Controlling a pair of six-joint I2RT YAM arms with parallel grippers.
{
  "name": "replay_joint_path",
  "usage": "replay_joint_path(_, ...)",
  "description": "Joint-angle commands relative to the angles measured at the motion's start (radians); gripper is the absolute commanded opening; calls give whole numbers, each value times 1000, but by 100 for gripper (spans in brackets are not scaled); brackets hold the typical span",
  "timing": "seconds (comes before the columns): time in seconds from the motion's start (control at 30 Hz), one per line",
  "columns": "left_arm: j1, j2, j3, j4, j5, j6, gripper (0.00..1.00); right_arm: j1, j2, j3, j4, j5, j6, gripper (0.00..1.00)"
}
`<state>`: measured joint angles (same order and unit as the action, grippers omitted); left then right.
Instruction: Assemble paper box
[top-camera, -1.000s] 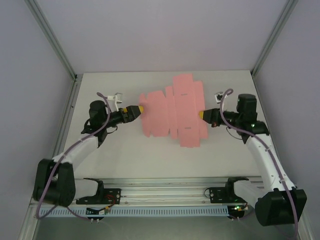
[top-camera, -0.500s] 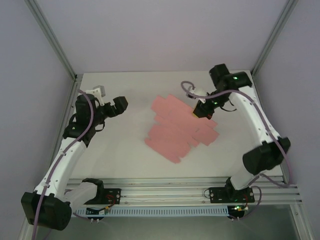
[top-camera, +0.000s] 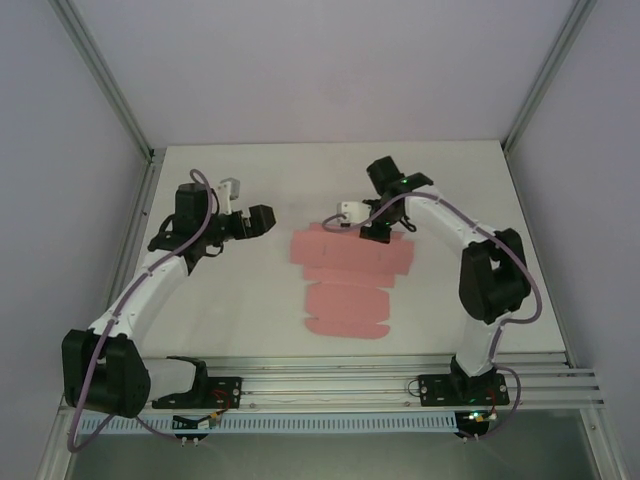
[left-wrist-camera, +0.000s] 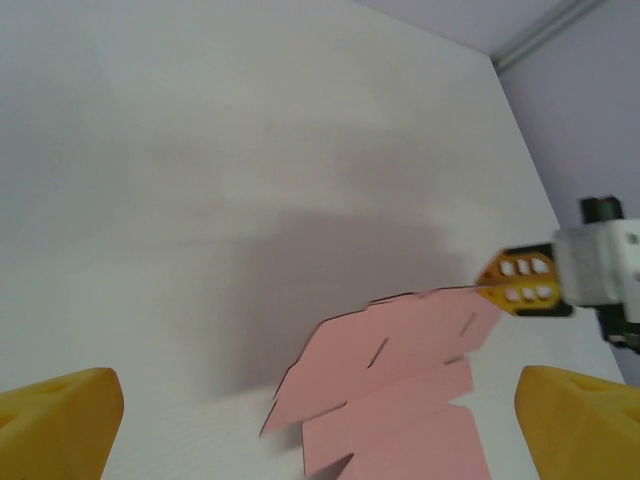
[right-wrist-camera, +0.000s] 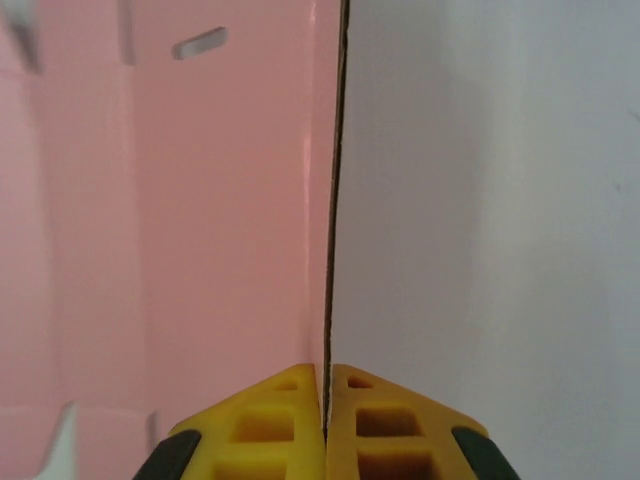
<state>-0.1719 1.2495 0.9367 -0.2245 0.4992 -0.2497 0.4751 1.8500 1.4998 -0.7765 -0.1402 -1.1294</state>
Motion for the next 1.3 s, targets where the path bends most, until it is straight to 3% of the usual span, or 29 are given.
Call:
replay_joint_path(0.0, -29, 40, -1, 48, 70, 97, 100, 31, 63, -4, 151, 13, -76, 2)
replay_joint_path(0.2, -104, 180, 34, 28, 60, 283, 100, 34, 112, -20, 225, -12, -69, 2)
replay_joint_path(0.3, -123, 249, 86, -4, 91, 336, 94, 33, 130, 7, 180, -6, -84, 2)
replay_joint_path(0.57, -146, 347, 191, -25, 84, 461, 74, 28, 168, 173, -131, -142, -105, 4)
replay_joint_path(0.7, -147, 386, 240, -88, 95, 504, 58, 17, 194, 259, -245, -167, -113, 3)
replay_joint_path(0.77, -154, 385, 254, -113, 115, 513, 48, 13, 205, 281, -263, -168, -116, 3)
replay_joint_path(1.03, -198, 342, 208, -115, 45, 558, 40, 5, 228, 352, -349, -210, -107, 3)
replay_joint_path(1.27, -242, 341, 207, -76, -64, 528, 11, 5, 232, 370, -370, -220, -83, 2)
